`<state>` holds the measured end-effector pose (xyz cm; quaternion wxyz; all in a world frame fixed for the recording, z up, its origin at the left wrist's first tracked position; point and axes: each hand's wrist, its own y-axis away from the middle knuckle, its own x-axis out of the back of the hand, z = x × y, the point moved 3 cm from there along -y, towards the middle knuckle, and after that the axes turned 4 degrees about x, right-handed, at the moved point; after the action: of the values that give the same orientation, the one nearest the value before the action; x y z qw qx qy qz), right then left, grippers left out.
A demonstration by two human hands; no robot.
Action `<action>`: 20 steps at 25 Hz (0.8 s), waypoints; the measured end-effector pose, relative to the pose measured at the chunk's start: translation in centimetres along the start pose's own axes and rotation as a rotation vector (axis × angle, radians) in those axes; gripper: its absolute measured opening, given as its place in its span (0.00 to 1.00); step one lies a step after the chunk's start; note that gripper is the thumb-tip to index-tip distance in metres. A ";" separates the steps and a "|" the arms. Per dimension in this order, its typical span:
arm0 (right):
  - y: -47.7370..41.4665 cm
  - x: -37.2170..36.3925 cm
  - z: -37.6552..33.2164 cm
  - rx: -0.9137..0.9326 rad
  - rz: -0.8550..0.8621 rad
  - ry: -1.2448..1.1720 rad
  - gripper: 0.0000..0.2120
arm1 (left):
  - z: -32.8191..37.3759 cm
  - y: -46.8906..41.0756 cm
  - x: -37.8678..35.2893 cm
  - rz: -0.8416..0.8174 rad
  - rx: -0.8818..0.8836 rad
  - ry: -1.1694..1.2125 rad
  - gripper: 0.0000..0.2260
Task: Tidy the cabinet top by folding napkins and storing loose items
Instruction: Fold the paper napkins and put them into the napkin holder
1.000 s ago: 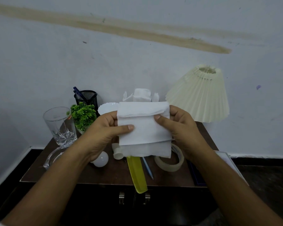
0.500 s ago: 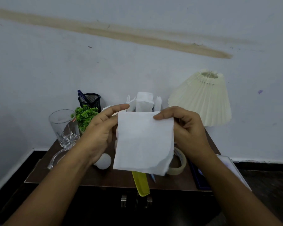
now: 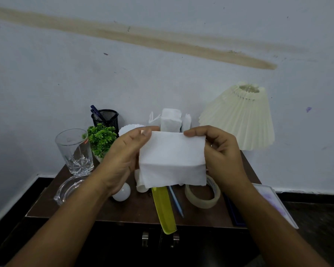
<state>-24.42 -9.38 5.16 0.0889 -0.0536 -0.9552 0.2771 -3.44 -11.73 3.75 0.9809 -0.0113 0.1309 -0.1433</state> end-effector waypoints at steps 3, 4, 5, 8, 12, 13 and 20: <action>0.1 -0.4 -0.7 -0.158 -0.004 -0.145 0.16 | -0.2 -0.2 0.6 0.144 -0.050 -0.042 0.10; 0.0 -0.4 -0.7 -0.248 0.019 -0.215 0.15 | -0.3 -0.2 0.8 0.170 -0.049 -0.037 0.09; 0.0 -0.6 -0.6 -0.327 0.027 -0.289 0.13 | -0.3 -0.2 0.9 0.185 -0.046 -0.030 0.08; -0.1 -1.0 -0.1 -0.397 -0.015 -0.313 0.16 | -0.1 -0.1 0.9 0.192 -0.055 -0.037 0.07; 0.5 -1.6 0.8 -0.310 -0.104 -0.194 0.19 | -0.4 -0.2 0.8 0.231 -0.072 -0.042 0.07; 0.6 -1.6 0.9 -0.307 -0.141 -0.225 0.25 | -0.5 -0.3 0.9 0.258 -0.081 -0.035 0.07; 0.9 -2.4 0.7 -0.228 -0.342 -0.129 0.17 | -1.1 -0.2 1.6 0.410 -0.058 -0.105 0.07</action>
<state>-22.20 -9.34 3.79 0.0668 0.1171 -0.9793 0.1509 -2.29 -12.40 2.29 0.9943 -0.0202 0.0832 0.0636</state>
